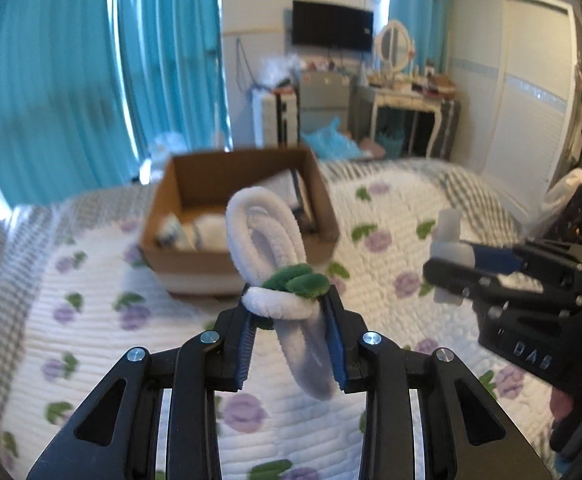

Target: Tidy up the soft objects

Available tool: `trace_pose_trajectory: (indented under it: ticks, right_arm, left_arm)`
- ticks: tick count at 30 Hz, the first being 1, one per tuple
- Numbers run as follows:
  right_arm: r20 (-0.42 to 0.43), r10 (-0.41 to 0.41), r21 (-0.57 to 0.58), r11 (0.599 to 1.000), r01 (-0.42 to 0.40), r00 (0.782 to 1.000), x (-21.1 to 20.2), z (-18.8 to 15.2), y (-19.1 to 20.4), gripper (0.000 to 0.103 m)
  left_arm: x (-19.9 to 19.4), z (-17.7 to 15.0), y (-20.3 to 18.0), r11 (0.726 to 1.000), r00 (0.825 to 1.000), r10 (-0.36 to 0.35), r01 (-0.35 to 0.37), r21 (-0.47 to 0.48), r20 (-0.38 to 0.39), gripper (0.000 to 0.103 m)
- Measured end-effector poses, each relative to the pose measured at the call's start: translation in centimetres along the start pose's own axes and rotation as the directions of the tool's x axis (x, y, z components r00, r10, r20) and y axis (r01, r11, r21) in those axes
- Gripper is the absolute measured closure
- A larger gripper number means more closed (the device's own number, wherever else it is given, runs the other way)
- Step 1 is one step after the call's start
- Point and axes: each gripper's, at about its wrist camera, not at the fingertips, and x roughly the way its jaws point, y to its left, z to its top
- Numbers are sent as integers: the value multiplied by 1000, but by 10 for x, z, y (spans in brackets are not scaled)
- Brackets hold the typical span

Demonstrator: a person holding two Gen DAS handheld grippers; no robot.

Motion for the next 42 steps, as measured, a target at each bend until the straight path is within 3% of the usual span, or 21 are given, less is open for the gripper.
trace_pose_trajectory:
  ticks: [8,13,20,25,30,34,36,37,38,42]
  right_arm:
    - [105,13,-81,997,-4,994,-47,47,43,71]
    - [146,39,-111,994,-23,989,-54,79,60,71]
    - [184,43,-148,989,-16,982,-30,130,74,71]
    - [175,40,-148,989,-14,984,6,165,71,71]
    - [126,48,-143,989,-30,991,62,180,65,71]
    - [80,66,-128,990,-56,995,106,176,56,71]
    - [57,70,-126,990,-62,996,127,172,53,71]
    - [51,73,-124,990,-66,996,134,170,50,71]
    - [41,80,-118,990,-74,996,143,169,48,71]
    - [21,106,-89,991,-103,994,170,168,39,71]
  left_arm:
    - [-55,38,27,999,990,32,-34,8,134,72]
    - [-60,61,53,999,985,42,-42,-6,169,72]
    - [-23,97,80,994,980,94,-102,36,178,72]
    - [23,118,94,995,987,83,-90,48,139,72]
    - [81,115,97,994,994,64,-71,82,85,70]
    - [113,106,102,995,996,64,-69,76,68,61]
    - [123,103,104,991,990,102,-110,76,92,46]
    - [127,102,106,988,987,122,-130,78,104,29]
    - [132,101,109,986,984,137,-146,79,111,21]
    - [136,99,122,984,979,162,-170,53,122,20]
